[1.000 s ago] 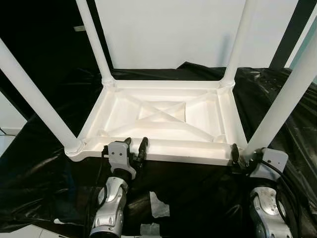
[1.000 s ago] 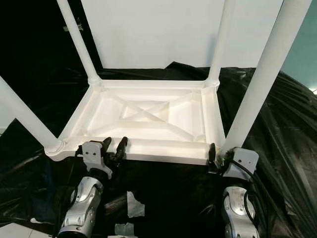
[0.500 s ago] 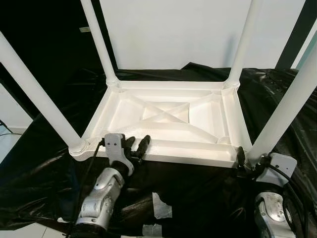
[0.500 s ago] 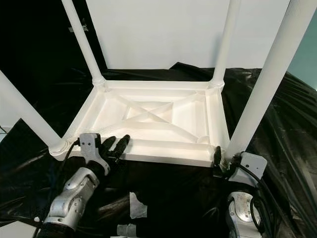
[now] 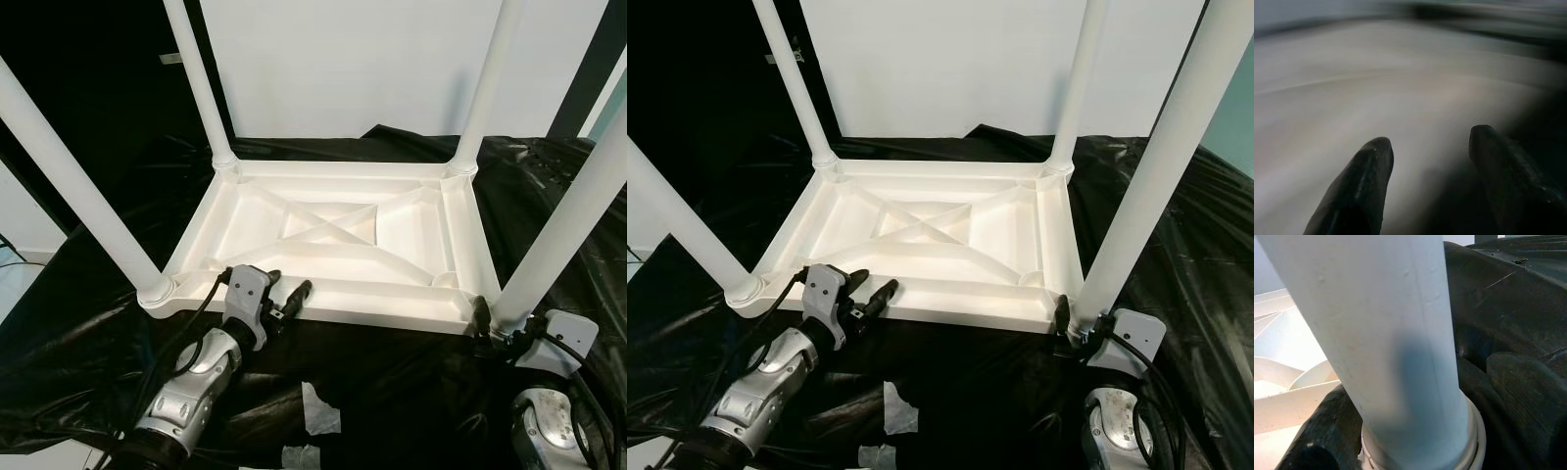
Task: Building children table
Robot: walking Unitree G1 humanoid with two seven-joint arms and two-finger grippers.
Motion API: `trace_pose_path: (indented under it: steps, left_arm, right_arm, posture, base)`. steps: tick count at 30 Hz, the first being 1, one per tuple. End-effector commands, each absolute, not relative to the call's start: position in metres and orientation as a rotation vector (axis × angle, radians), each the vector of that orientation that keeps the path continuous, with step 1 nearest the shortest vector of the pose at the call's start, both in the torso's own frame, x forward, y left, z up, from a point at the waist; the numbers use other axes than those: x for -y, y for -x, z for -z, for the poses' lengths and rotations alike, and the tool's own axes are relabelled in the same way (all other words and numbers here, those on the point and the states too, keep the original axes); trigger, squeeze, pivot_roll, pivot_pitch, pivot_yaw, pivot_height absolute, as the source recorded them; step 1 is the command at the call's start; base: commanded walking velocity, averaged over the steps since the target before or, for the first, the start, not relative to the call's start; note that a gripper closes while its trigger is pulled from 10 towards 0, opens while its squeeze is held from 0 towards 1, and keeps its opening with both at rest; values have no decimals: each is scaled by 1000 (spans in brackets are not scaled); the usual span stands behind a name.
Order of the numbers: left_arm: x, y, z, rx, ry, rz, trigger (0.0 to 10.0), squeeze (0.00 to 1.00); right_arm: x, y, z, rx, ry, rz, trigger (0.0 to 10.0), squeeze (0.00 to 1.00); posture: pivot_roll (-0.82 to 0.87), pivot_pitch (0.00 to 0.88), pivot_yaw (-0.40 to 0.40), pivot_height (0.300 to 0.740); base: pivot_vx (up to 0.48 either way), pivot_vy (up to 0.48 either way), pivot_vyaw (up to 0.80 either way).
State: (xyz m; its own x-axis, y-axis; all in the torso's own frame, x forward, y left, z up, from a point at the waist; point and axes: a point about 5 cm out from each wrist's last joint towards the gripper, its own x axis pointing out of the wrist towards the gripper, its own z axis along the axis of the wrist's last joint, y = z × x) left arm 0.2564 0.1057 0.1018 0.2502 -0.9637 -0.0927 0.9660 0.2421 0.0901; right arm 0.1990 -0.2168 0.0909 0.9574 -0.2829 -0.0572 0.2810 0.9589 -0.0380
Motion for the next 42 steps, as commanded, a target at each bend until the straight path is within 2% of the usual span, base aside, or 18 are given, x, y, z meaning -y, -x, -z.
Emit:
trace_pose_path:
  steps: [1,9,21,24,30,31,32,34,35,37,38,39,42]
  left_arm:
    - [-102,-247,-94,-57,-198,1540,10000,0]
    - [-98,-251,-96,-106,-246,1663,10000,0]
    - [-95,-280,-109,44,-233,1545,10000,0]
    - [-97,-294,-108,42,-332,1423,10000,0]
    - [-100,-302,-96,-54,-457,1364,10000,0]
    - [-101,-304,-92,-79,-483,1352,10000,0]
    - [-102,-305,-88,-112,-512,1343,10000,0]
    - [-103,-305,-83,-144,-532,1346,10000,0]
    - [-106,-298,-77,-197,-503,1421,10000,0]
    - [-107,-296,-76,-214,-487,1447,10000,0]
    - [-107,-295,-74,-223,-490,1453,10000,0]
    - [-107,-296,-72,-229,-509,1437,10000,0]
    - [-106,-299,-68,-237,-550,1376,10000,0]
  right_arm:
    - [225,-185,-63,-227,20,330,10000,0]
    - [220,-184,-62,-236,0,290,10000,0]
    - [224,-167,-59,-266,25,342,10000,0]
    - [225,-157,-51,-305,49,359,10000,0]
    - [230,-166,-58,-273,67,369,10000,0]
    - [231,-168,-59,-265,72,371,10000,310]
    - [231,-169,-61,-256,74,374,10000,1000]
    - [232,-170,-63,-247,76,374,10000,1000]
    - [231,-169,-65,-235,79,372,10000,1000]
    - [230,-169,-66,-233,82,368,10000,1000]
    - [229,-168,-67,-231,87,359,10000,914]
    - [227,-168,-67,-227,96,343,10000,0]
    - [221,-167,-70,-218,110,300,10000,0]
  posture:
    - [-130,0,66,740]
    - [-140,0,75,740]
    - [-152,0,79,740]
    - [-152,0,79,740]
    - [-148,0,80,740]
    - [-148,0,80,740]
    - [-147,0,80,740]
    - [-148,0,80,740]
    - [-149,0,80,740]
    - [-149,0,81,740]
    - [-149,0,81,740]
    - [-150,0,82,740]
    - [-153,0,85,740]
  base:
    - [0,0,0]
    - [0,0,0]
    - [0,0,0]
    - [0,0,0]
    - [0,0,0]
    - [0,0,0]
    - [0,0,0]
    - [0,0,0]
    - [0,0,0]
    - [0,0,0]
    - [0,0,0]
    - [0,0,0]
    - [0,0,0]
